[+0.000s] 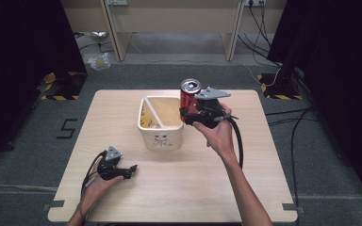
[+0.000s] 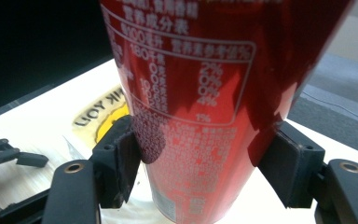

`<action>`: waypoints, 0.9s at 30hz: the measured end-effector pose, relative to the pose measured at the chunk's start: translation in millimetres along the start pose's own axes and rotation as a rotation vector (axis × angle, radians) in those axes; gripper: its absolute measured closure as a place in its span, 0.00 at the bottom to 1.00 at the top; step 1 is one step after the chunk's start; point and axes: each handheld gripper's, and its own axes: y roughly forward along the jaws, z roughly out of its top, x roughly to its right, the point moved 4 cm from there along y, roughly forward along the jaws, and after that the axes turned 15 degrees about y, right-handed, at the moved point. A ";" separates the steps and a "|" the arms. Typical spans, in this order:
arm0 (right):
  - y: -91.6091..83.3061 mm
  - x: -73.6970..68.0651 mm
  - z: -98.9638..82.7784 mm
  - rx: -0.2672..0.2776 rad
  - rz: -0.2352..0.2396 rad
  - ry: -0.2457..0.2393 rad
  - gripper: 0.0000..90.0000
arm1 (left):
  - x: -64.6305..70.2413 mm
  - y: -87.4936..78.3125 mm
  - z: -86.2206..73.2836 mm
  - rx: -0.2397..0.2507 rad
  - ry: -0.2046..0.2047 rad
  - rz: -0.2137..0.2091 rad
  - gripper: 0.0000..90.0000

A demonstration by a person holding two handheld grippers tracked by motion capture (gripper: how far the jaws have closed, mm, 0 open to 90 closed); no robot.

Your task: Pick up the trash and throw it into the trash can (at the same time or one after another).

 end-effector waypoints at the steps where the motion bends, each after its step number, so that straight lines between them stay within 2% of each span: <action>1: 2.2 -2.0 1.4 -0.003 0.002 -0.002 0.38 | 0.0 0.0 0.0 0.000 0.001 0.000 0.15; 9: 24.2 -16.2 6.3 -0.033 0.036 -0.017 0.38 | 0.0 0.1 0.0 0.001 0.000 0.001 0.15; 17: 44.0 -25.8 6.6 -0.058 0.051 -0.029 0.38 | -0.2 0.0 -0.2 -0.001 0.004 0.001 0.15; 27: 69.2 -26.4 1.2 -0.092 0.054 -0.029 0.38 | -0.1 0.0 -0.2 -0.001 0.004 0.001 0.15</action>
